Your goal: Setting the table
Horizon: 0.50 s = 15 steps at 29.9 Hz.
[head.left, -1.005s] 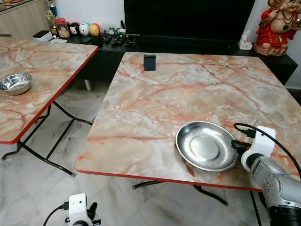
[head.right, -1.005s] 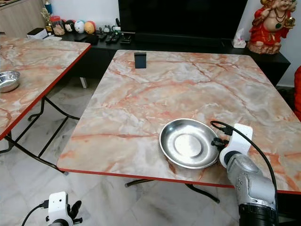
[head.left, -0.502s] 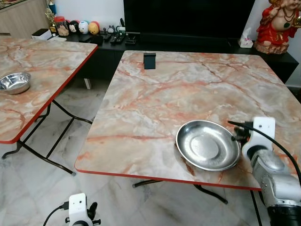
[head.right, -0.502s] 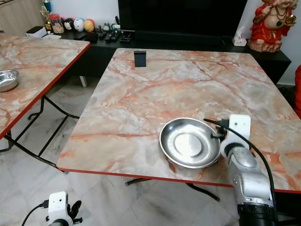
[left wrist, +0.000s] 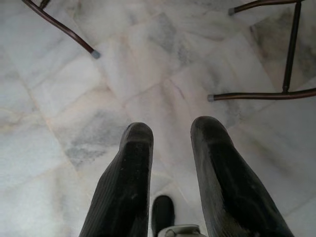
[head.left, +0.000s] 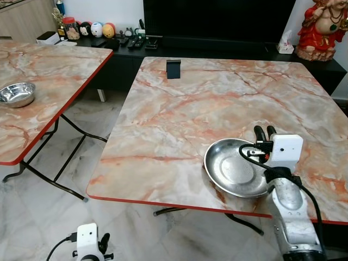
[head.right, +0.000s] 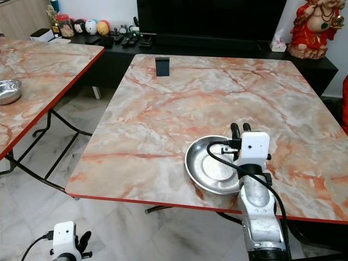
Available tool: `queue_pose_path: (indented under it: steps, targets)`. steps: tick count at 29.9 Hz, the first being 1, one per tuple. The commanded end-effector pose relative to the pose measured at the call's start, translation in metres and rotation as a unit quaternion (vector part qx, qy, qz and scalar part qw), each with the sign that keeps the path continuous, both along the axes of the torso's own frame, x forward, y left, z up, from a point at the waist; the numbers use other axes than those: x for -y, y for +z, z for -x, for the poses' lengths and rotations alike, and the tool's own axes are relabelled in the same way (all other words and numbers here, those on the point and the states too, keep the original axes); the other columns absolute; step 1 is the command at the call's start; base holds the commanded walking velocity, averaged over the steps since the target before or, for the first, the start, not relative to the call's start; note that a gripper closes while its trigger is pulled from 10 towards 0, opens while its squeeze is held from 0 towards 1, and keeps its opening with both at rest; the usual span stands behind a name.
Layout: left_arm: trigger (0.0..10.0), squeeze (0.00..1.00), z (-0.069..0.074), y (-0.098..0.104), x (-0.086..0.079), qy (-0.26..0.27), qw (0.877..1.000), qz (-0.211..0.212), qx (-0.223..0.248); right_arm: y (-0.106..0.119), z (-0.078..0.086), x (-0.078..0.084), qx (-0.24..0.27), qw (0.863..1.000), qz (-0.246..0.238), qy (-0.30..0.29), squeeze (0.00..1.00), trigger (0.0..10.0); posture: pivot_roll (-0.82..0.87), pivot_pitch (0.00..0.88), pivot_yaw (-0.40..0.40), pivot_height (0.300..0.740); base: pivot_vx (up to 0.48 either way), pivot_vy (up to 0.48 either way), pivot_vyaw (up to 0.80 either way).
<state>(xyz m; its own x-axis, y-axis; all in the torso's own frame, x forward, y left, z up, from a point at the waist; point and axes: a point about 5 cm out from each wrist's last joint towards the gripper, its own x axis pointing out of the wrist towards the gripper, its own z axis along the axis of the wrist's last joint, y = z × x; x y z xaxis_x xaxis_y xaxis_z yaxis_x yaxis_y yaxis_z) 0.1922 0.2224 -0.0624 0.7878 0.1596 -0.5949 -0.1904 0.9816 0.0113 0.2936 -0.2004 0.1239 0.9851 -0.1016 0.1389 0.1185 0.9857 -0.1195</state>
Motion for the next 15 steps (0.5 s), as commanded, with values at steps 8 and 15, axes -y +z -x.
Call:
queue_pose_path:
  steps: [8, 15]
  targets:
    - [10.0, 0.0, 0.0048, -0.0017, -0.0039, -0.017, 1.0, -0.009, -0.01, -0.0112, 0.0008, 0.0064, -0.003, 1.0, -0.002, -0.023, 0.0, 10.0, -0.07, 0.0, 0.022, 0.732, 0.0, 0.0, 0.0]
    - [10.0, 0.0, 0.0046, -0.0026, -0.002, -0.02, 1.0, -0.005, -0.015, -0.0093, -0.0035, 0.0068, 0.005, 1.0, 0.001, -0.02, 0.0, 10.0, -0.06, 0.0, 0.021, 0.732, 0.0, 0.0, 0.0]
